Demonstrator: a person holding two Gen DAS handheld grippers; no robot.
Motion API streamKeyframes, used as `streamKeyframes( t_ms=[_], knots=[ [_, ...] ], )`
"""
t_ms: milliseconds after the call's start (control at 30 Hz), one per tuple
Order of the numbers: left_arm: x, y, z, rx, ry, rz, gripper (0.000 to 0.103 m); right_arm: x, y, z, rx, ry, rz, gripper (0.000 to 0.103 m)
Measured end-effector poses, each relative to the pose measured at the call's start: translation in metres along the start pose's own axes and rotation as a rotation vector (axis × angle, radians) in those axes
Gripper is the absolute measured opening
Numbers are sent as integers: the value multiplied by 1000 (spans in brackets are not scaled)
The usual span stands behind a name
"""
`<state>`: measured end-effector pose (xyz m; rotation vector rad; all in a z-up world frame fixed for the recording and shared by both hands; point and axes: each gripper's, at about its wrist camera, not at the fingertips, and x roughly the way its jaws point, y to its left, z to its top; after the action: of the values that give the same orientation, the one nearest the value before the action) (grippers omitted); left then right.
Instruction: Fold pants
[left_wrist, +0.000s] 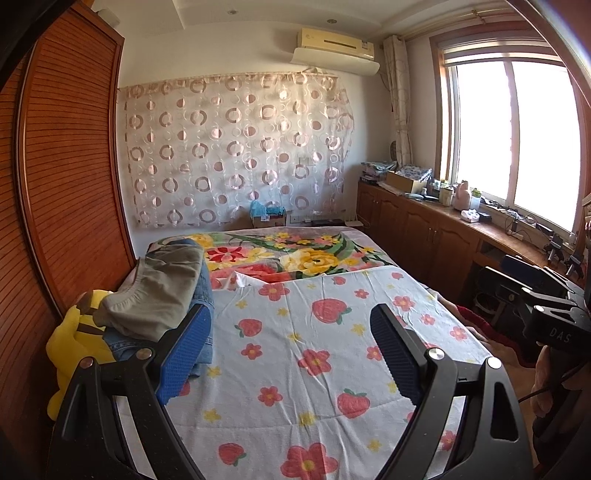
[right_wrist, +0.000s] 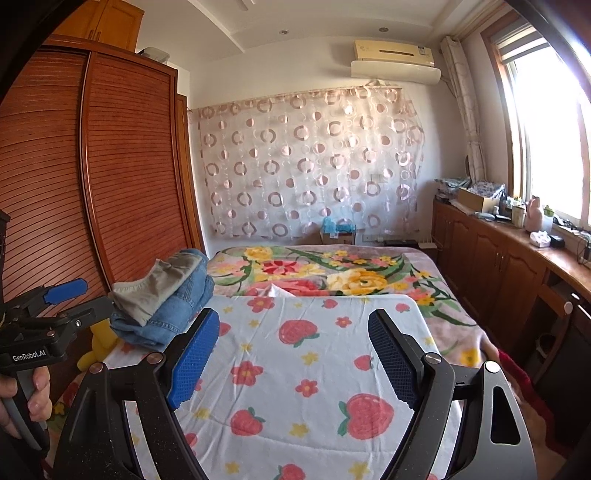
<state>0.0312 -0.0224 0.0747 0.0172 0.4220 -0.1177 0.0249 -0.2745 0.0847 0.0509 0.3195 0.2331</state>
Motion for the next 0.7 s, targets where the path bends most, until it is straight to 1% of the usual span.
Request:
streamKeyframes(
  t_ms=[67,200,700],
  knots=[
    [-2,3,0,-3,-2,3,89,1,-1,1,-4,-5,-5,85],
    [-3,6,-2,-6,-1,13,89,2,-1,-1,-4,-6,-8,89],
    [-2,11,-3,-13,0,15,89,7,1,-1,-7,1,-11,89]
  ],
)
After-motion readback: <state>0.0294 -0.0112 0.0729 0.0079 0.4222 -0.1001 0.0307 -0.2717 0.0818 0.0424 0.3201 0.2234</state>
